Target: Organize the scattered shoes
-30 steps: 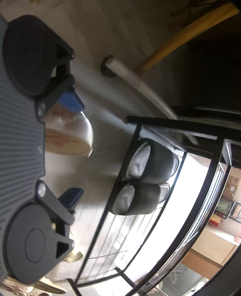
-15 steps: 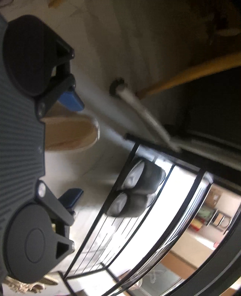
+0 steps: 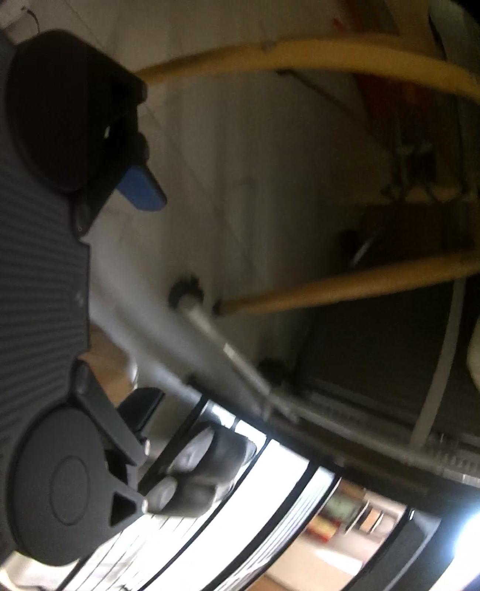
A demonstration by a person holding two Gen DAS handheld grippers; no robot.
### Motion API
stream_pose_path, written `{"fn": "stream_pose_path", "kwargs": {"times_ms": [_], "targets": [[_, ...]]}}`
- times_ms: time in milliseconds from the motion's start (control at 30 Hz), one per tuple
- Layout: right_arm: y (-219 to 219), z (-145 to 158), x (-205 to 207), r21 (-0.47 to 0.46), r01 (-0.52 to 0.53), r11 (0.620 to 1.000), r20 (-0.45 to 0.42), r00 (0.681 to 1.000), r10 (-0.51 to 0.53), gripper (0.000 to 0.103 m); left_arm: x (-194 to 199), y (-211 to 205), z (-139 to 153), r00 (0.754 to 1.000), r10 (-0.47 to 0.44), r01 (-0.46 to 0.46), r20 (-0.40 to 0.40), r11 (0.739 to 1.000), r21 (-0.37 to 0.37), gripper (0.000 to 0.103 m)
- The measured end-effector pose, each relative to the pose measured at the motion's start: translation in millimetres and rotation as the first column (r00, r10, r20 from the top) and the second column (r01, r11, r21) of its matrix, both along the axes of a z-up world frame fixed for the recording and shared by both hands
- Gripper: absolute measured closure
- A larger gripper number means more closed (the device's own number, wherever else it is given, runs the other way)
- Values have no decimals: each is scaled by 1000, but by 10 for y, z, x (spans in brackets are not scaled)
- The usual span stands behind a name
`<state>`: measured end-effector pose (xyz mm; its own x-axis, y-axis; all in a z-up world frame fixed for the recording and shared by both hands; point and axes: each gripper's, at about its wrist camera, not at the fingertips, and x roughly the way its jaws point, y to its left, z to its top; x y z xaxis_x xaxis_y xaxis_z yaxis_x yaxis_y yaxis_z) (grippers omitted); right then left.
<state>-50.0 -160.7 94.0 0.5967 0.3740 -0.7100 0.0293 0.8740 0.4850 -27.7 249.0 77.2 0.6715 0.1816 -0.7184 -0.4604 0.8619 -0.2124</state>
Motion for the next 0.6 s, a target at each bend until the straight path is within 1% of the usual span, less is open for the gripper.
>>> {"fn": "stream_pose_path", "kwargs": {"times_ms": [67,133,400,500,600], "targets": [[396,-105,161,-30,-127,991,-2,992,127,0,-4,64,-30,1000,11,-11,-13,1000,-25,1],[745,-223,295,-62,-211,975,-15,977,211,0,-2,104,-51,1000,10,-10,-21,999,-41,1],[1471,-634,602,-174,-349,921,-50,937,345,0,109,47,-99,999,-48,48,-19,999,-24,1],[1731,-788,711,-214,-396,893,-66,918,391,0,158,39,-105,999,-38,38,-22,999,7,1],[1895,-922,803,-244,-421,874,-68,906,418,0,182,83,-125,1000,-2,3,-31,1000,24,1]]}}
